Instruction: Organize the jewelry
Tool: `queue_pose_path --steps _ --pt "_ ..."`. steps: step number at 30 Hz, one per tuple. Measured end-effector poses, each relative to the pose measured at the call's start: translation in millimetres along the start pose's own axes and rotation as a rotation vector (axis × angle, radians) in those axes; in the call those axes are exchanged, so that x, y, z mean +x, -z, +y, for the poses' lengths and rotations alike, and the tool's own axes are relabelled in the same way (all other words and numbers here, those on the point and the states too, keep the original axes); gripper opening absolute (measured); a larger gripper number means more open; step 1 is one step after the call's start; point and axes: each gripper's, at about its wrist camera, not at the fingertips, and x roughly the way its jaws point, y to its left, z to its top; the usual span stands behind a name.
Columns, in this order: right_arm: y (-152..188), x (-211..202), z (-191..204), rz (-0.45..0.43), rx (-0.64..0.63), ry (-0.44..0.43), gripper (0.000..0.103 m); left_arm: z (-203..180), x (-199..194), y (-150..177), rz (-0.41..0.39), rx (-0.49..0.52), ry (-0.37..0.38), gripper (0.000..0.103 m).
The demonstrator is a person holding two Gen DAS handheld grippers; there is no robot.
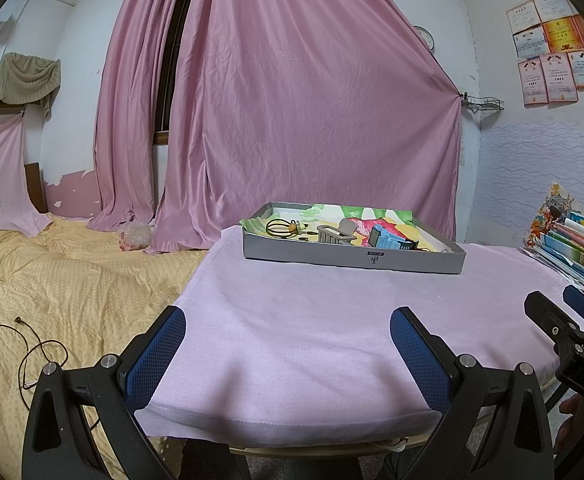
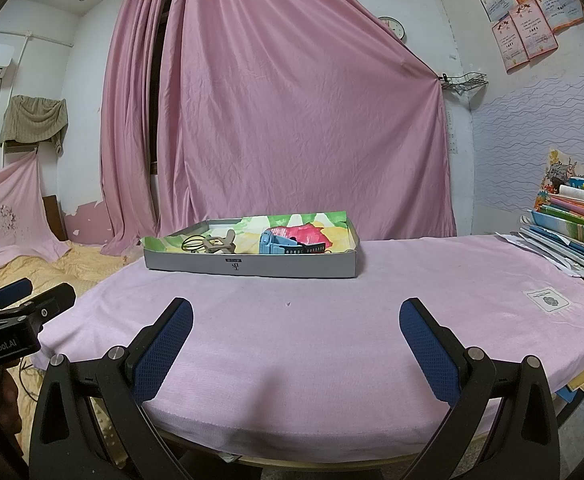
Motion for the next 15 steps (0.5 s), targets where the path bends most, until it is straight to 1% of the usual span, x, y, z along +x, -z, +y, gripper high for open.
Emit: queue_pose_path --steps 15 --pt "-2.2 -0.8 0.7 0.001 0.000 -0.001 0.102 -0.1 -0.2 -0.2 0.000 0.000 0.000 0.103"
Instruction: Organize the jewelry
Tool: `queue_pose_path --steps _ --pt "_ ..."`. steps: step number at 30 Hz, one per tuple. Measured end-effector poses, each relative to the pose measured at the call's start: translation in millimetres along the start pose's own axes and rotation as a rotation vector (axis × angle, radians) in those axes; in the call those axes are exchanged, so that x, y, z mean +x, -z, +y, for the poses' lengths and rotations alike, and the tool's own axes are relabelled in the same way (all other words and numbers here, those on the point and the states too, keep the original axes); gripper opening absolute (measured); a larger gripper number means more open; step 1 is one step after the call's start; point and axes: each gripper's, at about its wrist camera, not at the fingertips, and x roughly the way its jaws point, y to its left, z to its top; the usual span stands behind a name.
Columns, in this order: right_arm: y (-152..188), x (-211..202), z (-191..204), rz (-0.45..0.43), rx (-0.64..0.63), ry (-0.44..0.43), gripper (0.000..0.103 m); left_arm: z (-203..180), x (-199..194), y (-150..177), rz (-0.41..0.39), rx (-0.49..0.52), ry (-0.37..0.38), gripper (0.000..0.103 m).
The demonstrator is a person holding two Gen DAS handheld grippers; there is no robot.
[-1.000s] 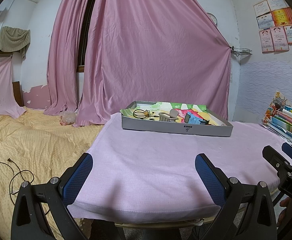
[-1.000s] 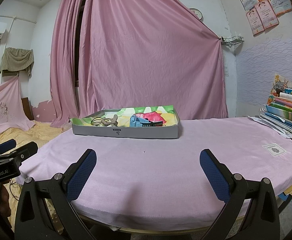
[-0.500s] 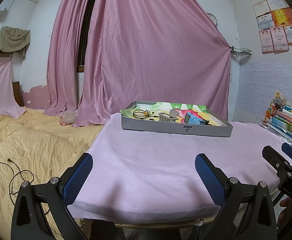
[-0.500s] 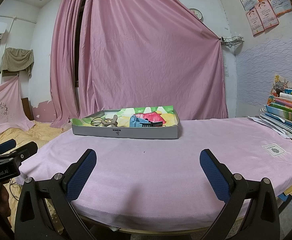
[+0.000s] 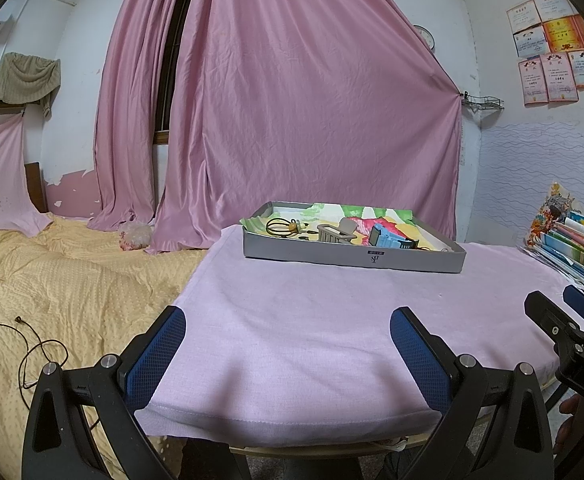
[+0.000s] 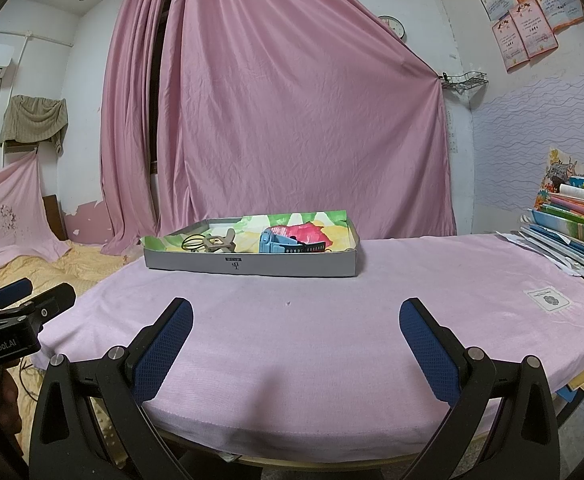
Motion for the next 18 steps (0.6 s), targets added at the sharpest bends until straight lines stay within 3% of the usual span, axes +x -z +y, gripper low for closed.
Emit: queue_pose_path --steps 18 --pt "0.2 -0.2 0.6 0.002 0.001 0.000 0.102 -0.3 -0.1 -0.1 0.002 0.000 0.000 0.103"
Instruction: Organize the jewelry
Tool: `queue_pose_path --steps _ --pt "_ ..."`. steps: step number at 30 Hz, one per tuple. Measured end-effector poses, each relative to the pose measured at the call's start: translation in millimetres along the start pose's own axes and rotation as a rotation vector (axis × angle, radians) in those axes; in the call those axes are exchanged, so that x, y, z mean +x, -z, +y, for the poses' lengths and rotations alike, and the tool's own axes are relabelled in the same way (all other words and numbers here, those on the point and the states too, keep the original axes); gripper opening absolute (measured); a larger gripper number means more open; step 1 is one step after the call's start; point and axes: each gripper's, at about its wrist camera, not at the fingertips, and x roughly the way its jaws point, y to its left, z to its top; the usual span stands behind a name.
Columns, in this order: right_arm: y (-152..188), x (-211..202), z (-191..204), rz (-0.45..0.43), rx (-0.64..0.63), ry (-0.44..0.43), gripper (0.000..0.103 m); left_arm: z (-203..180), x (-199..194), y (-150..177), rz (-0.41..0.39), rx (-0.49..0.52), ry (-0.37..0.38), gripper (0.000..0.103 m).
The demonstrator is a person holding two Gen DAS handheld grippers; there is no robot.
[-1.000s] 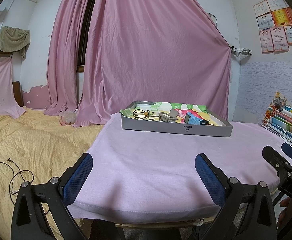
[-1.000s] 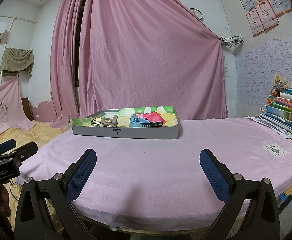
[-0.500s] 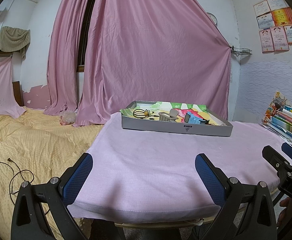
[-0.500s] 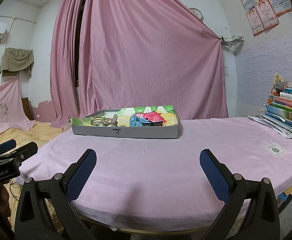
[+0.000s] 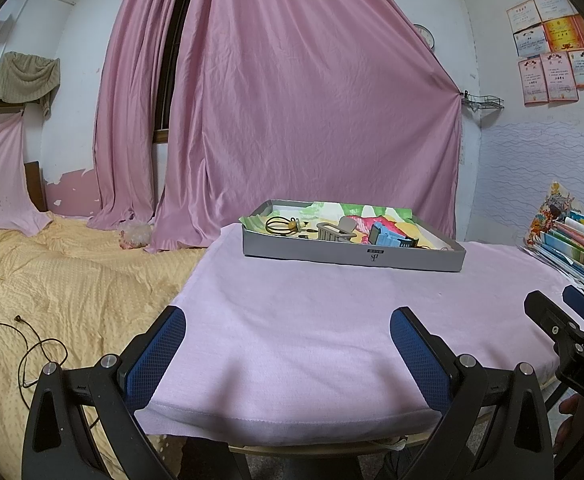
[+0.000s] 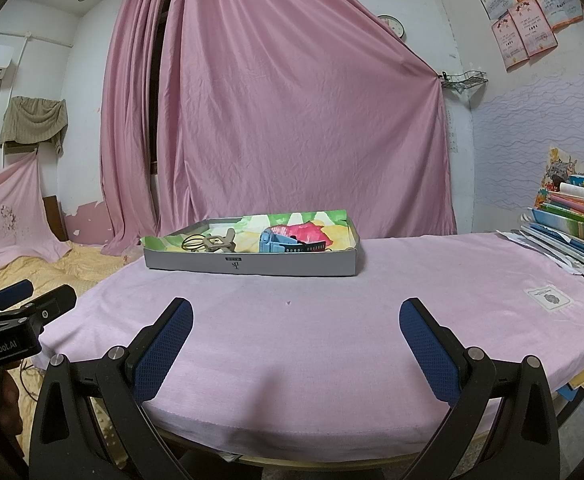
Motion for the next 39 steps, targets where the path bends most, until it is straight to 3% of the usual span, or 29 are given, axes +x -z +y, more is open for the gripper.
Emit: queue_pose_path --steps 39 --pt "0.4 0.0 -0.7 -0.001 0.001 0.000 0.102 -1.9 0.2 5.2 0.010 -0.006 -0.003 0.103"
